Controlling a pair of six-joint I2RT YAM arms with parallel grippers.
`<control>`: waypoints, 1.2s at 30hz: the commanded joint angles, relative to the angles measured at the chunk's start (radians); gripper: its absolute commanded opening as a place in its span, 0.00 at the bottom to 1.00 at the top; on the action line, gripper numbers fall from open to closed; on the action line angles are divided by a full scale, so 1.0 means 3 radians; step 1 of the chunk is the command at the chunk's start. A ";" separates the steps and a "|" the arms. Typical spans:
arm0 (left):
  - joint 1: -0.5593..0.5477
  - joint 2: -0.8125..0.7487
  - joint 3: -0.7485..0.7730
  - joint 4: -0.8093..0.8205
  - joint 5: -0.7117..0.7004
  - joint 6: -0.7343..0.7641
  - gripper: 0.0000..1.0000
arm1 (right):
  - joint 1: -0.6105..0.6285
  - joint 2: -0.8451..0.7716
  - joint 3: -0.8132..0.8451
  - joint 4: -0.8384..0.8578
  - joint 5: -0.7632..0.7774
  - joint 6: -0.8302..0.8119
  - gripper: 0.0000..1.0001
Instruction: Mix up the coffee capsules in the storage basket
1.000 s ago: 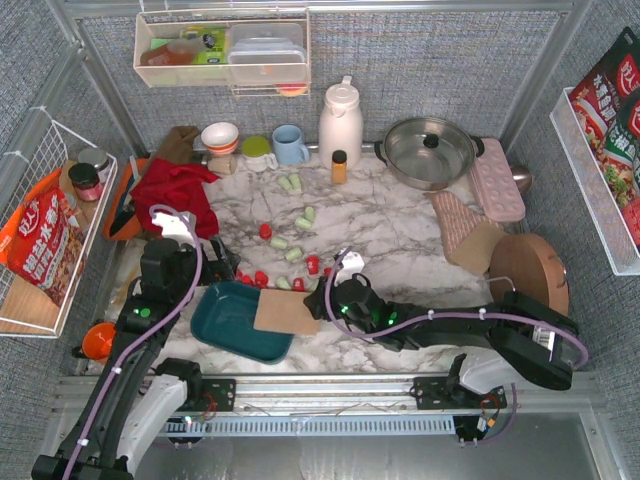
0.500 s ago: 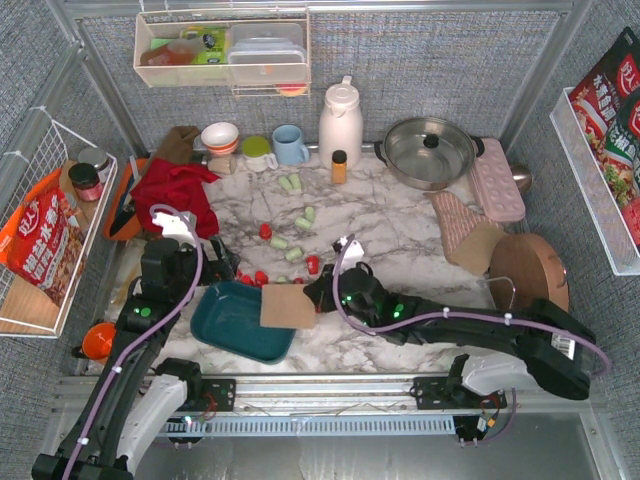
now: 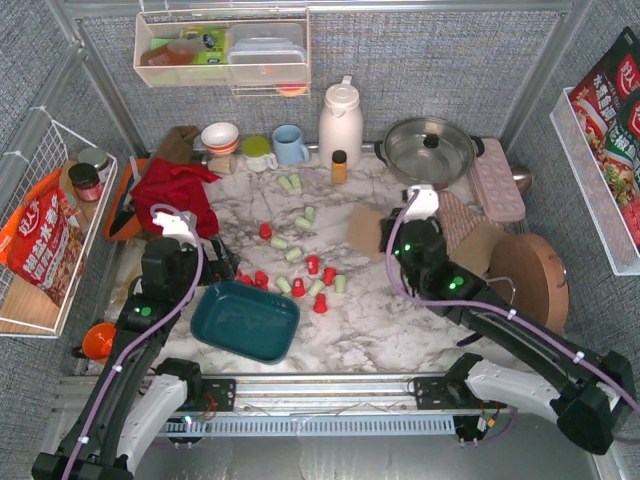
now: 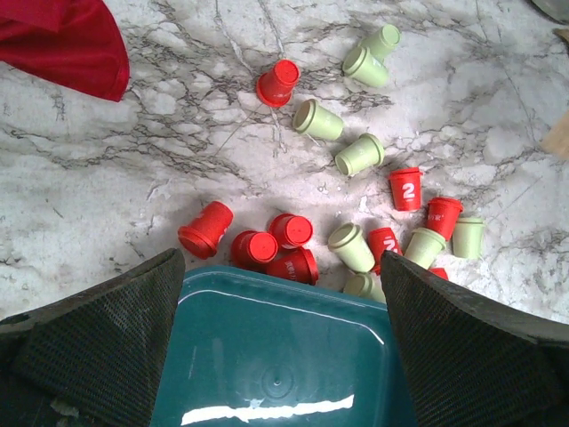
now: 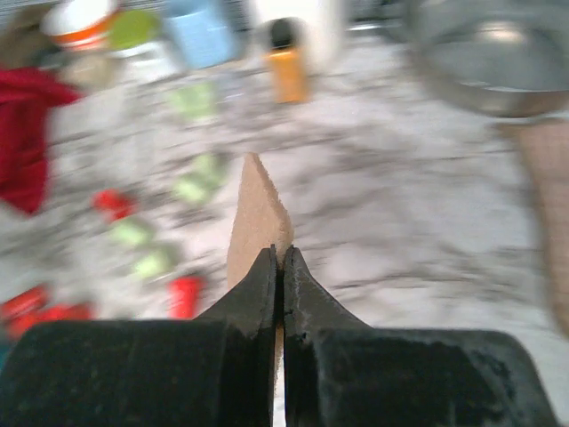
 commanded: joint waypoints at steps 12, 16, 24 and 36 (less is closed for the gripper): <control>-0.0004 0.0149 0.0053 -0.0137 -0.0580 -0.0056 0.99 | -0.2070 0.0628 0.0058 0.0419 -0.0378 -0.0497 0.00; -0.0004 0.0296 0.0056 -0.0299 -0.1149 -0.0207 0.99 | -0.2338 0.1083 0.0404 0.0111 -0.0181 -0.0422 0.33; 0.0014 0.0626 0.0061 -0.0484 -0.1770 -0.0568 0.97 | -0.2560 0.1513 0.1052 -0.0837 0.0201 -0.0404 0.76; 0.0088 0.1120 -0.0036 -0.0349 -0.1012 -0.0469 0.69 | -0.2564 0.0903 0.0705 -0.0631 -0.0272 -0.0375 0.79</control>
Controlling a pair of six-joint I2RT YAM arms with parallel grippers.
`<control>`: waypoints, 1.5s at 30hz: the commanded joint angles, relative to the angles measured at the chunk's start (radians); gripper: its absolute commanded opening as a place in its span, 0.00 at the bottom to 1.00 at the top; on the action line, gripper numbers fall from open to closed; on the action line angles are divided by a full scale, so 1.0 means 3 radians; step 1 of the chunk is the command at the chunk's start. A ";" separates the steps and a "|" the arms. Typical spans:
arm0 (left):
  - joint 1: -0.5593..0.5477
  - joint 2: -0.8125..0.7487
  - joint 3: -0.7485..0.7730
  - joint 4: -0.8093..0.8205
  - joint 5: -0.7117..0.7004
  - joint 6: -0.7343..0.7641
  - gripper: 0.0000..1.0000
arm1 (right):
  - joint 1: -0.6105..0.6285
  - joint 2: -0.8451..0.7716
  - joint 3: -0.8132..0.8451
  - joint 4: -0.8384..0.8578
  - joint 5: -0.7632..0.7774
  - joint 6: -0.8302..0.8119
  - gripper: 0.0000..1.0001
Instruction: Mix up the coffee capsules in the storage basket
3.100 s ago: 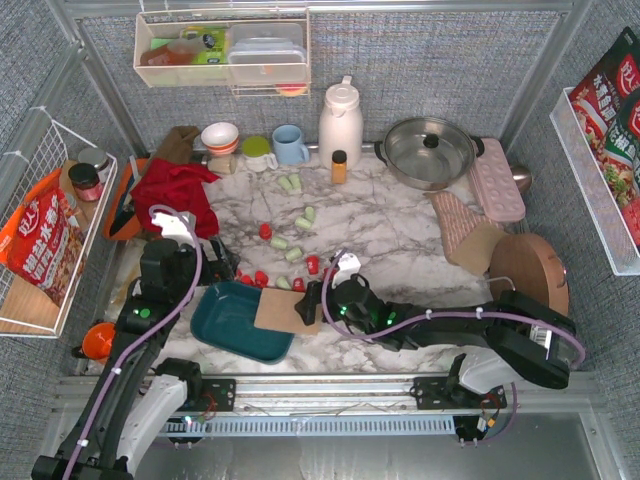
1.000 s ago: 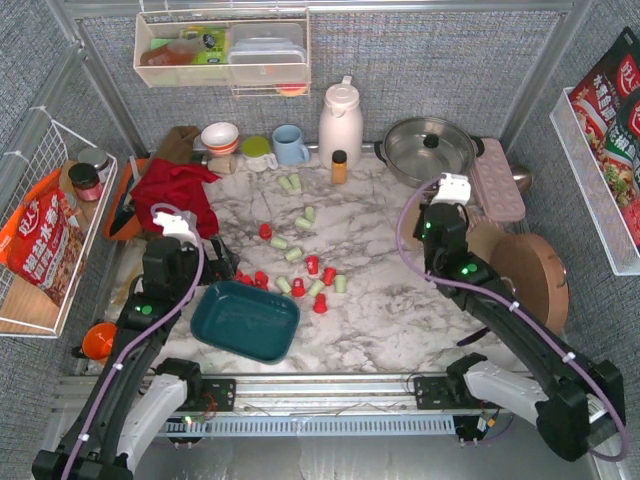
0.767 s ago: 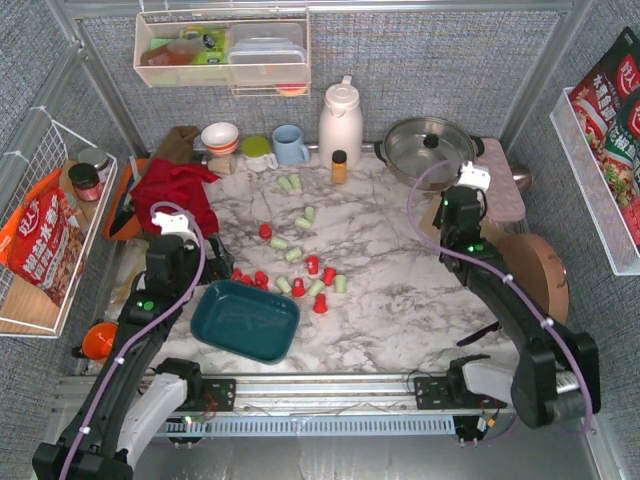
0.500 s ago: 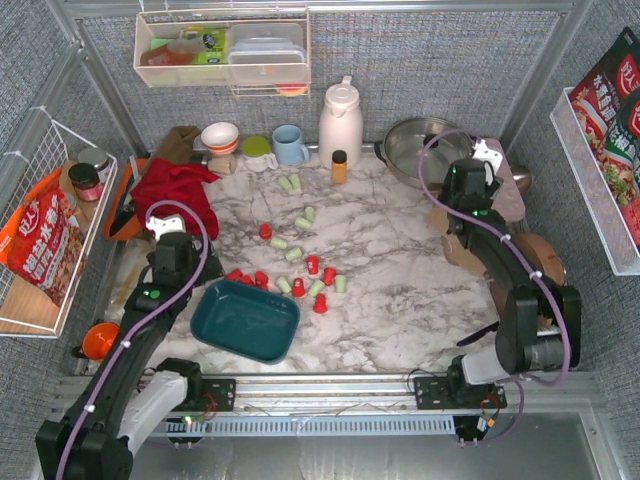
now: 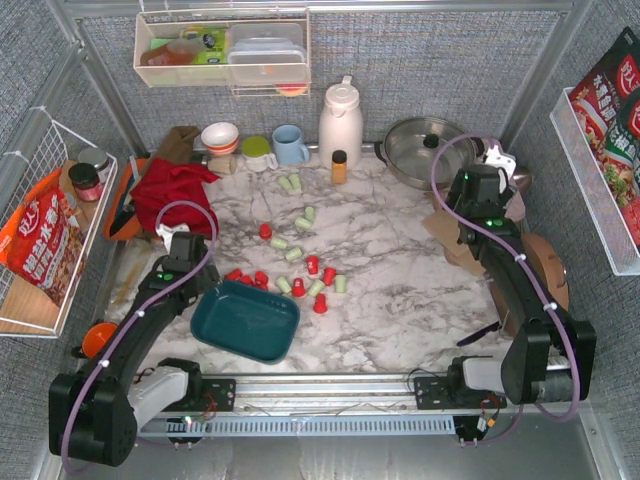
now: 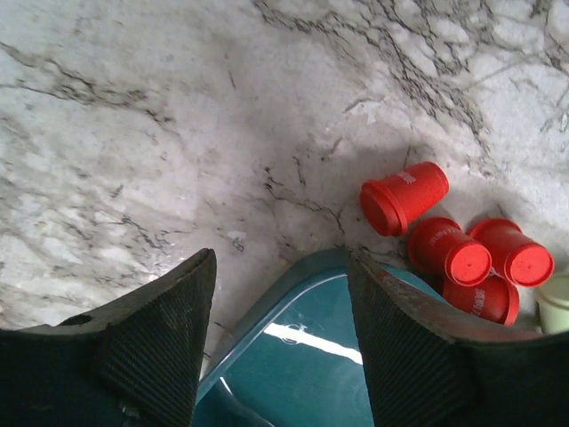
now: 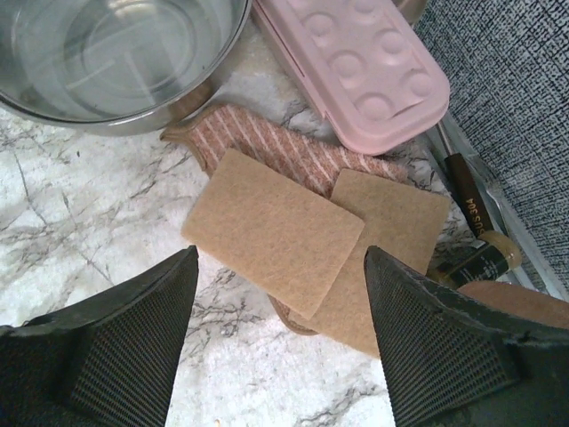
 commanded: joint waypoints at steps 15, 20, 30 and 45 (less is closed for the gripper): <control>0.0209 0.0403 0.0261 0.0205 0.0768 0.0510 0.71 | -0.0194 -0.0149 -0.0234 0.0250 -0.0702 0.0383 0.81; 0.0212 0.0614 0.0856 -0.0088 0.1054 0.1251 0.78 | -0.0198 -0.0178 -0.0227 0.0231 -0.0744 0.0396 0.82; 0.0216 0.0964 0.1135 -0.0756 0.1394 0.3163 0.93 | -0.0200 -0.0228 -0.0240 0.0239 -0.0803 0.0401 0.83; 0.0223 0.0961 0.0581 -0.0553 0.1520 0.3514 0.81 | -0.0214 -0.0211 -0.0233 0.0236 -0.0898 0.0433 0.84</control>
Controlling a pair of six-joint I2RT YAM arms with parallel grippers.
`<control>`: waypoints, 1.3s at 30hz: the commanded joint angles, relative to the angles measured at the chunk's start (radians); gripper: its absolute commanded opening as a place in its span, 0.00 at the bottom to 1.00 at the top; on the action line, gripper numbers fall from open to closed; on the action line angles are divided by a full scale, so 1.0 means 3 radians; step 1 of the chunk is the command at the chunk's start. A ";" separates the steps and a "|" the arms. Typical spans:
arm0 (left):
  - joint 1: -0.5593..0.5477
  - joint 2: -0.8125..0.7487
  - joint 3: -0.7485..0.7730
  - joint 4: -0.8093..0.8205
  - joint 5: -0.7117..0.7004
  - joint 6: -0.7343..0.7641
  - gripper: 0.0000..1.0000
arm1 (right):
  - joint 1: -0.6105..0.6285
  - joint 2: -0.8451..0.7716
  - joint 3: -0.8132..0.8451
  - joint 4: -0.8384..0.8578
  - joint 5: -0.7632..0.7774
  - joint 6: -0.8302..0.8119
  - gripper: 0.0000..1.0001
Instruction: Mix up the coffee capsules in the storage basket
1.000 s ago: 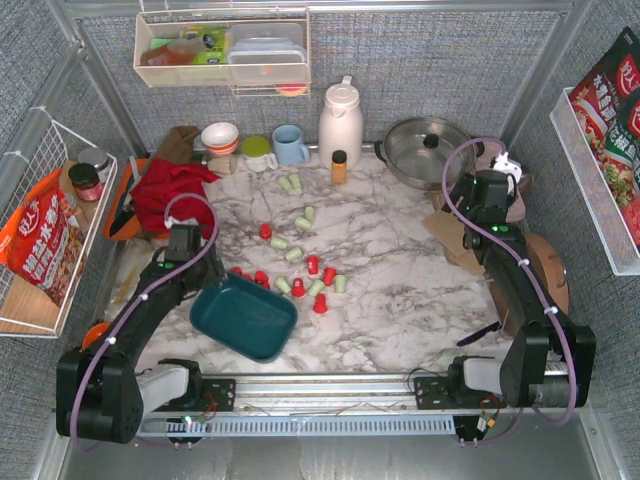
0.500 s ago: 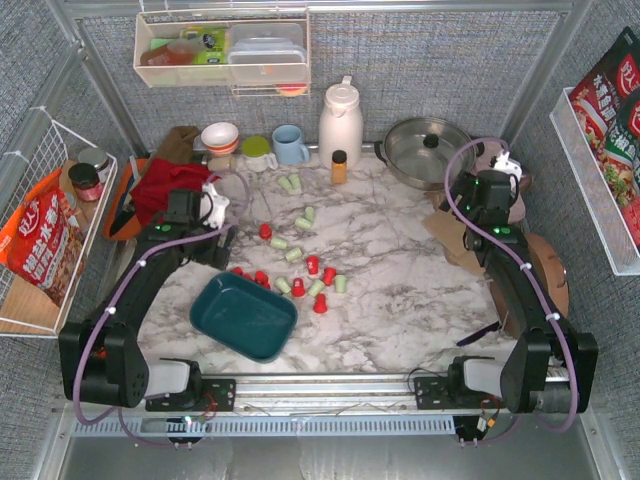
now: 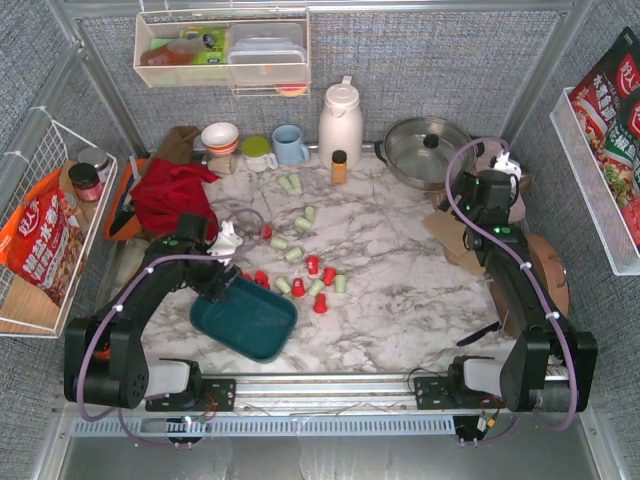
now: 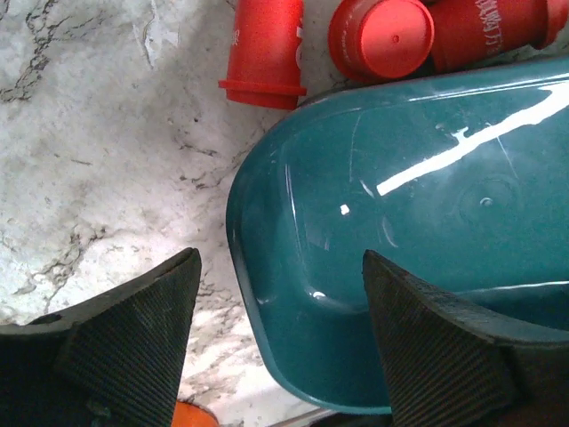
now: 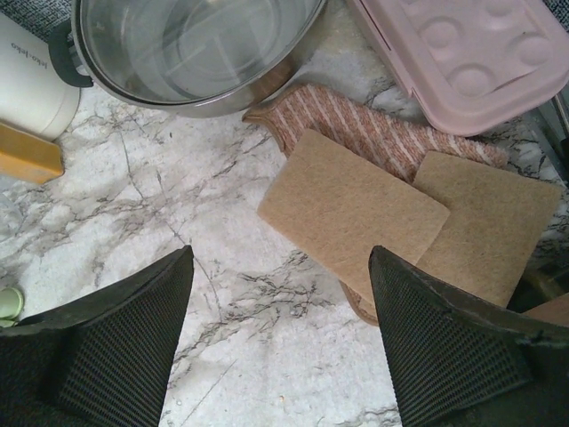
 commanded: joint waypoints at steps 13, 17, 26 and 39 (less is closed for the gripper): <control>0.0007 0.0124 -0.0369 0.0748 0.0060 0.0309 0.29 | -0.0001 0.0065 0.0035 0.0045 -0.0030 0.0008 0.85; 0.0007 -0.0066 -0.0475 0.0800 0.0064 0.0421 0.14 | -0.0002 0.0099 0.0065 0.0013 -0.0048 0.0012 0.86; 0.0007 -0.0667 -0.0429 0.0715 0.0169 0.0430 0.00 | -0.0002 0.0139 0.0095 -0.0020 -0.0192 0.0038 0.86; -0.0026 -0.1386 -0.0295 0.1382 0.0881 -0.0538 0.00 | 0.0362 0.0162 0.0296 -0.0160 -0.0504 -0.0273 0.99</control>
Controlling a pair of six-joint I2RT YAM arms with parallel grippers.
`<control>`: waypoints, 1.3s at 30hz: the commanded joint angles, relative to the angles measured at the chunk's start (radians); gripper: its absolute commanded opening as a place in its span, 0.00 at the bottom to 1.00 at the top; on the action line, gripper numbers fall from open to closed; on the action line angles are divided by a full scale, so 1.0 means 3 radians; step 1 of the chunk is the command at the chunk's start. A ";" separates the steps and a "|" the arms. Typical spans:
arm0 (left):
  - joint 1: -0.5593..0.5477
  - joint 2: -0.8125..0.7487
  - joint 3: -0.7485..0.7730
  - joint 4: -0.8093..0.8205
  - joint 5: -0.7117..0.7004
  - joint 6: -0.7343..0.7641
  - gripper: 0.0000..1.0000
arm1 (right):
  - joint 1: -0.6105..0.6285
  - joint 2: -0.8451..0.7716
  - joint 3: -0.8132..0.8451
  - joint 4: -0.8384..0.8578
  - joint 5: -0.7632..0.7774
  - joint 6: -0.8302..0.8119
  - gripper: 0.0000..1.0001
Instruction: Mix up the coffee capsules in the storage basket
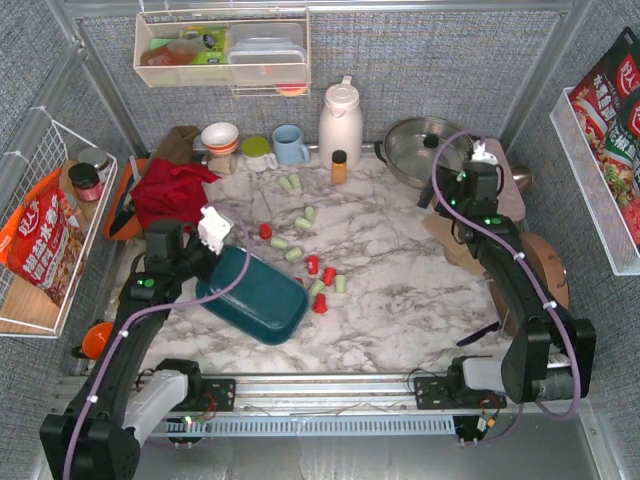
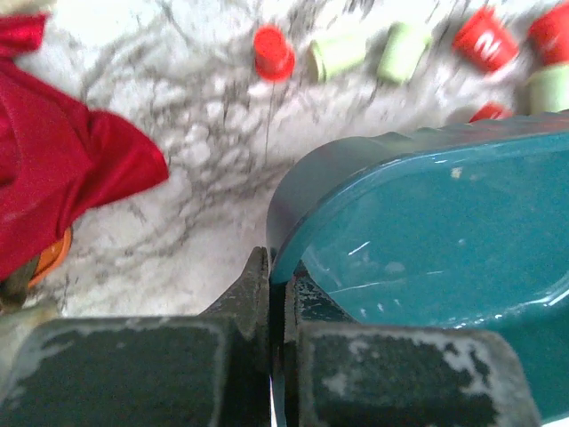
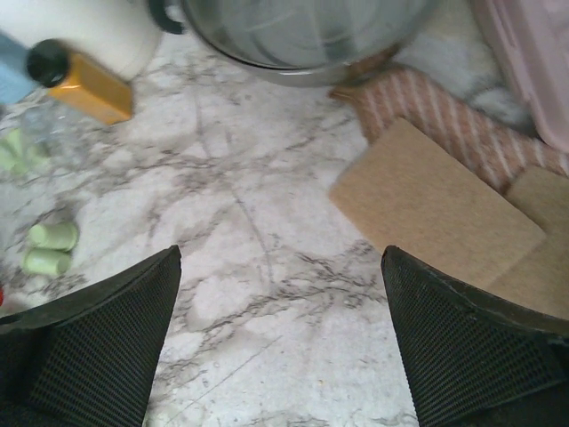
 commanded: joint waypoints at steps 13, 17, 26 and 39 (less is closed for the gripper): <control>-0.0345 0.0297 0.0384 0.1188 0.0414 -0.1316 0.00 | 0.1399 -0.0635 0.0348 -0.0280 -0.0210 -0.0984 0.96; -0.0465 0.0650 0.0514 0.1355 0.0382 -0.1425 0.00 | 0.1918 -0.0664 0.0517 -0.0264 -0.0331 -0.1404 0.93; -0.0595 0.1168 0.0697 0.1492 0.0531 -0.1431 0.00 | 0.2705 0.0009 0.0789 -0.0415 0.0048 -0.2189 0.89; -0.0618 0.1231 0.0554 0.1533 0.0628 -0.1468 0.00 | 0.3030 0.0565 0.0966 -0.0582 0.0902 -0.2631 0.51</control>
